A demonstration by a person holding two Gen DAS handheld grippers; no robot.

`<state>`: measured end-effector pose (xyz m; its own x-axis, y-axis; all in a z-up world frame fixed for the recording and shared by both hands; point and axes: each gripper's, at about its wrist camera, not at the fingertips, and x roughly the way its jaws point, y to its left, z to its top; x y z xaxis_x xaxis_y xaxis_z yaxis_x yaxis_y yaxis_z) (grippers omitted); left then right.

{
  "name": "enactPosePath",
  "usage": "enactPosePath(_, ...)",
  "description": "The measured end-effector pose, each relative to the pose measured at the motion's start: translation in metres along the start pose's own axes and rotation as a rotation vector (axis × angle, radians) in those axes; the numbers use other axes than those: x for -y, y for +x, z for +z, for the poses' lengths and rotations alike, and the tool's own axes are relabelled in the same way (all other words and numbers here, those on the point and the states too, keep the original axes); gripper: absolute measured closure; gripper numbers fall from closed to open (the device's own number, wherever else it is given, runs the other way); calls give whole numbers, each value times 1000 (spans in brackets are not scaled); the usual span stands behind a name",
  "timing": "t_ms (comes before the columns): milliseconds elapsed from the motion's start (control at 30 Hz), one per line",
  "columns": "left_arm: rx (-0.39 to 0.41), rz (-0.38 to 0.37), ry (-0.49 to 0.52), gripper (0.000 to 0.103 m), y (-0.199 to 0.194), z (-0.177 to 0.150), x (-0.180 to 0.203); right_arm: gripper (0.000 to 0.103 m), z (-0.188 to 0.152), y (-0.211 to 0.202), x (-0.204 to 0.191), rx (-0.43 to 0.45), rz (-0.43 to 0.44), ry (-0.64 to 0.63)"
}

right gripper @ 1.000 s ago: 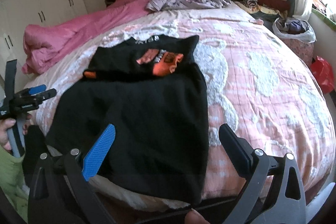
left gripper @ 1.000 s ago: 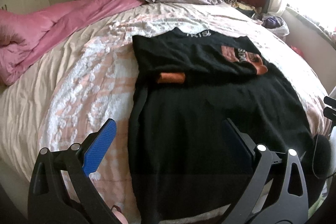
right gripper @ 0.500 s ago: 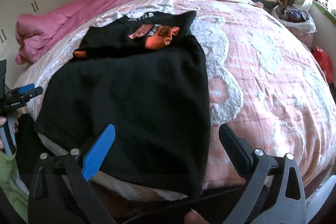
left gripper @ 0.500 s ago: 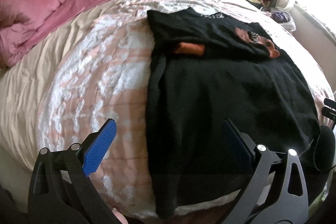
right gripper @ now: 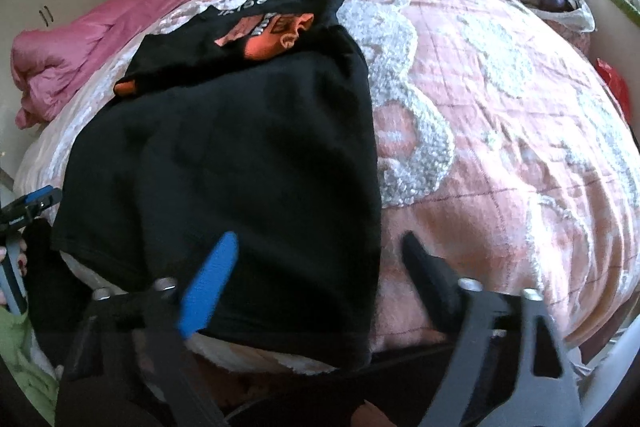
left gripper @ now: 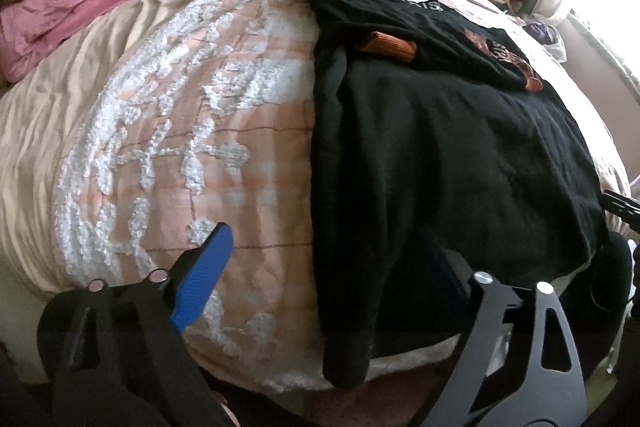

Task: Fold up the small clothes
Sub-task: 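Grasp the black sweatshirt hem with the left gripper while the right gripper grasps it too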

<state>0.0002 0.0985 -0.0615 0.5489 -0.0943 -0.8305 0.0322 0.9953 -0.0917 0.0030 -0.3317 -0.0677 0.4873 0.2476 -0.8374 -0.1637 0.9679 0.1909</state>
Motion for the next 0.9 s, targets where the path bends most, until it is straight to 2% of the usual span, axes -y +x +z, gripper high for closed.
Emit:
enactPosePath(133,-13,-13,5,35,2,-2,2,34,-2,7,2,-11,-1,11)
enactPosePath(300,-32,-14,-2,35,4,-8,0,34,-2,11,9,-3,28,35)
enactPosePath(333,-35,-16,-6,35,5,-10,0,37,-2,11,9,0,27,33)
enactPosePath(367,-37,-21,-10,35,5,-11,-1,54,-3,9,8,4,26,25)
enactPosePath(400,-39,-24,-13,37,5,-12,-2,64,-3,8,7,7,37,20)
enactPosePath(433,-43,-30,-17,43,5,-13,-3,75,-3,4,8,19,53,20)
enactPosePath(467,-46,-41,-22,46,4,-15,-4,84,-3,2,7,24,53,16)
enactPosePath(533,-59,-75,-36,65,5,-16,-5,93,-3,-3,6,39,64,3)
enactPosePath(600,-72,-99,-41,75,6,-18,-3,93,-2,-5,5,48,71,-2)
enactPosePath(667,-76,-101,-26,80,5,-20,1,93,-3,-5,5,47,70,-3)
enactPosePath(700,-79,-105,-22,81,5,-21,3,93,-3,-2,7,37,55,3)
enactPosePath(800,-89,-108,-31,80,9,-20,2,85,-4,4,8,11,21,1)
enactPosePath(900,-99,-113,-36,74,13,-21,1,81,-6,7,9,5,24,7)
